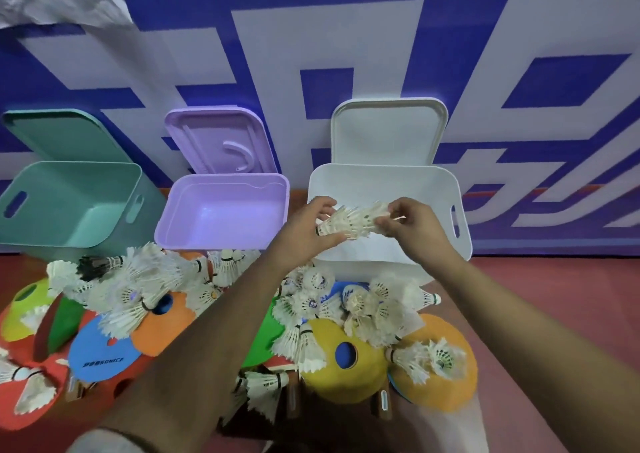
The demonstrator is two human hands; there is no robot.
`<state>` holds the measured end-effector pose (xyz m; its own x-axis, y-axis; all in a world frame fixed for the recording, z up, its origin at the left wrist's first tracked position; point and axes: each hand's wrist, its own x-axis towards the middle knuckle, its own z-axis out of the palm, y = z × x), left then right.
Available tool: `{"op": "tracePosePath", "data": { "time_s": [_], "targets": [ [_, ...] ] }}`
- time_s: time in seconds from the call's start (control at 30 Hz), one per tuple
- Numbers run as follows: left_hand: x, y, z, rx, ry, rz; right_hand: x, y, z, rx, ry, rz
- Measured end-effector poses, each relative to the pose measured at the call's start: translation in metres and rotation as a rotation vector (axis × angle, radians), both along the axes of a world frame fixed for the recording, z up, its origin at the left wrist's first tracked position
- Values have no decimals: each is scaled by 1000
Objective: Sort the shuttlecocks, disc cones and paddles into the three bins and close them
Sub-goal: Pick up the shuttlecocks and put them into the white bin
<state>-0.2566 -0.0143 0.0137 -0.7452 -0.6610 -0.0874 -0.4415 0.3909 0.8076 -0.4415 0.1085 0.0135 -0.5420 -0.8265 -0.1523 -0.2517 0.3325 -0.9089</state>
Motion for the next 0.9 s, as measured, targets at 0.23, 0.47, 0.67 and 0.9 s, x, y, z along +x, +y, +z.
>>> {"op": "tracePosePath", "data": {
  "time_s": [0.23,0.47,0.67,0.9],
  "targets": [
    [-60,-22,-49,-10,-285,-158,-39,-17,-62,292,123,-2],
    [-63,-28,-77,-17,-377,-182,-40,-21,-83,506,324,117],
    [-28,19,-48,-199,-122,-207,-10,31,-42,127,389,80],
    [29,69,-77,-186,-176,-274,41,99,-50,154,465,132]
  ]
}}
